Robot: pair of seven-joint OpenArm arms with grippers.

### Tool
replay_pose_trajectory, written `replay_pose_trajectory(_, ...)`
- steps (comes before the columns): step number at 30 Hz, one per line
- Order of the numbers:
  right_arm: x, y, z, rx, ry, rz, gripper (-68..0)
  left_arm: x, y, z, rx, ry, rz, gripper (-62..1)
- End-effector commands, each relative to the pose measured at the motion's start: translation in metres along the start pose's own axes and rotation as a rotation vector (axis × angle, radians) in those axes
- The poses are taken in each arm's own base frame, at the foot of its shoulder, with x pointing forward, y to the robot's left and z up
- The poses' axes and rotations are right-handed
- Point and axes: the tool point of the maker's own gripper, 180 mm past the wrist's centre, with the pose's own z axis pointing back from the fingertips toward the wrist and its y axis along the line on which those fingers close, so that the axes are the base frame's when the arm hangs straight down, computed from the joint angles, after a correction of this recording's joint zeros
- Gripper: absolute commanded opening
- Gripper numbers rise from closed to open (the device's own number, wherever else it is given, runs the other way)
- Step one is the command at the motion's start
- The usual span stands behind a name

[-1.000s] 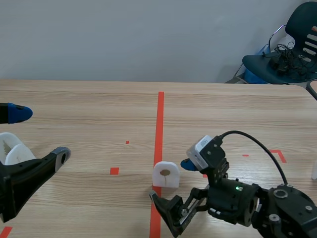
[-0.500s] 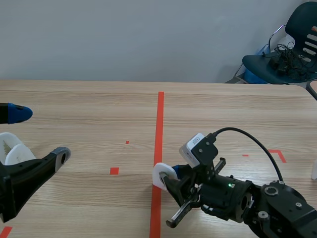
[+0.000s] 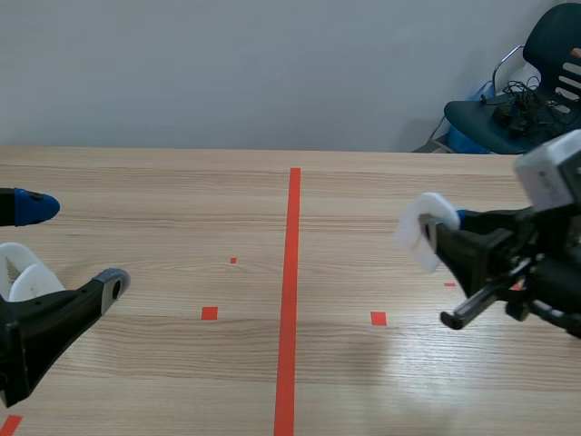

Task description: Do the leaf sorting experiment

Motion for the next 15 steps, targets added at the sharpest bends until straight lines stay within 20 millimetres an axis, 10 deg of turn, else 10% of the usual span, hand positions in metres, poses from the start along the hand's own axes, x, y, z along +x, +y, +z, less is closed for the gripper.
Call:
replay_pose_trajectory(1, -0.010, -0.013, 0.014, -0.052, 0.008, -0.053, -62.7, 0.005, 0.001, -0.001, 0.005, -0.026, 0.010, 1.4)
replay_pose_trajectory(8, -0.015, -0.083, 0.067, -0.289, 0.072, -0.045, -62.7, 0.005, 0.001, -0.001, 0.005, -0.027, 0.010, 1.4)
replay_pose_trajectory(15, -0.043, -0.105, 0.074, -0.355, 0.118, -0.106, -62.7, 0.005, 0.001, -0.001, 0.005, -0.027, 0.010, 1.4)
